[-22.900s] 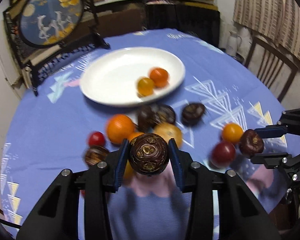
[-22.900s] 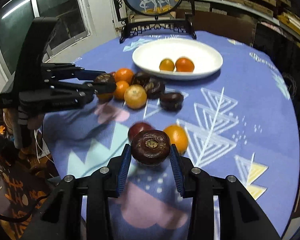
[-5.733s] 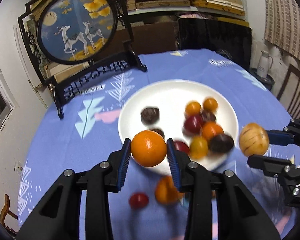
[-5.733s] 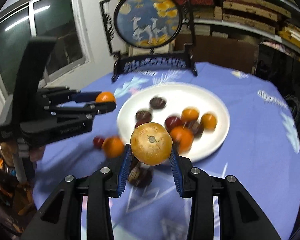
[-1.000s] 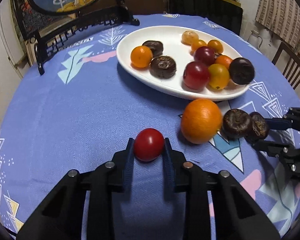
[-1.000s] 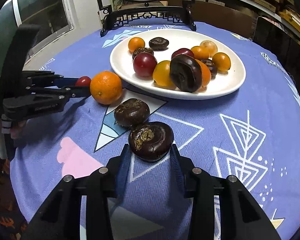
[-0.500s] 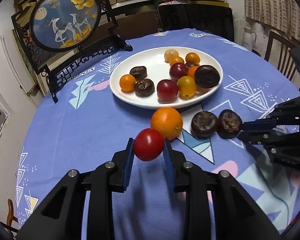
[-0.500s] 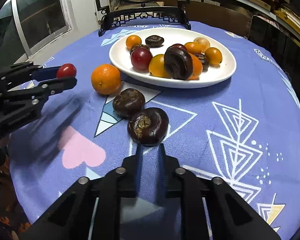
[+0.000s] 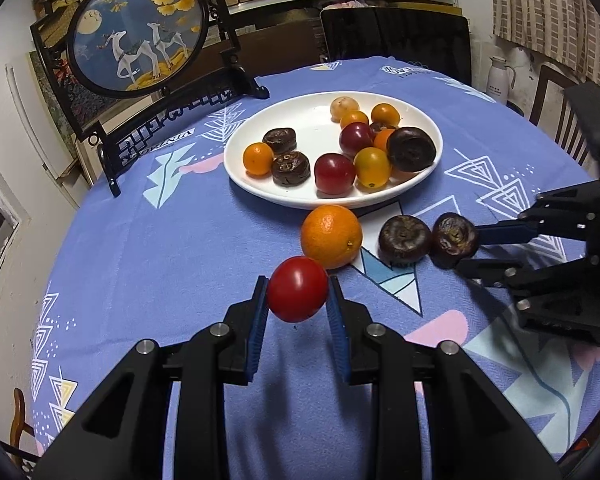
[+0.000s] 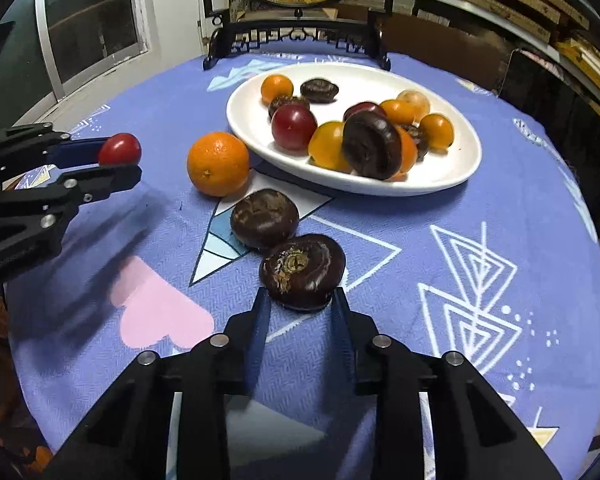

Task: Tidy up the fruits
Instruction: 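Carry both fruits over the plate and open both grippers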

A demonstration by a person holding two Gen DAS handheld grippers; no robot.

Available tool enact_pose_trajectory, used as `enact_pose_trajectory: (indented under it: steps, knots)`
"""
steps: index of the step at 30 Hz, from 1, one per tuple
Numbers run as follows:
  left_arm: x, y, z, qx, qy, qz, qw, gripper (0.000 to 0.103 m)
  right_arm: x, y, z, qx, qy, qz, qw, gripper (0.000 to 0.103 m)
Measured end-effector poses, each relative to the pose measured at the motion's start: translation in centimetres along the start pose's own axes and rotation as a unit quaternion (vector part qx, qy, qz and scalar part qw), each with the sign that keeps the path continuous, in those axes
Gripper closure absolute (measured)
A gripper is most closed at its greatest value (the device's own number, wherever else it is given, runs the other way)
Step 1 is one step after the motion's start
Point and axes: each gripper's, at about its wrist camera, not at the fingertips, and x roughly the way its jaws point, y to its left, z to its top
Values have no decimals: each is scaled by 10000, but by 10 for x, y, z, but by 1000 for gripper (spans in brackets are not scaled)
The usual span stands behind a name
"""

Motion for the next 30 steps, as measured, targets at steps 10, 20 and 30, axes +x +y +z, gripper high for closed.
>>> enact_pose_trajectory:
  steps: [10,20,30]
  knots:
    - [-8,9,-1,-148,-120,-61,9998,75,-26,-19,-5,236,-236,78,9994,97]
    - [2,17,-15,-279,108,-141,9995,75,-24,-25,-17,312,-217,147,9992,22]
    - [7,18,-17,-331,149,-273,9990,75,3,-10,3,119,-14,178,9998,23]
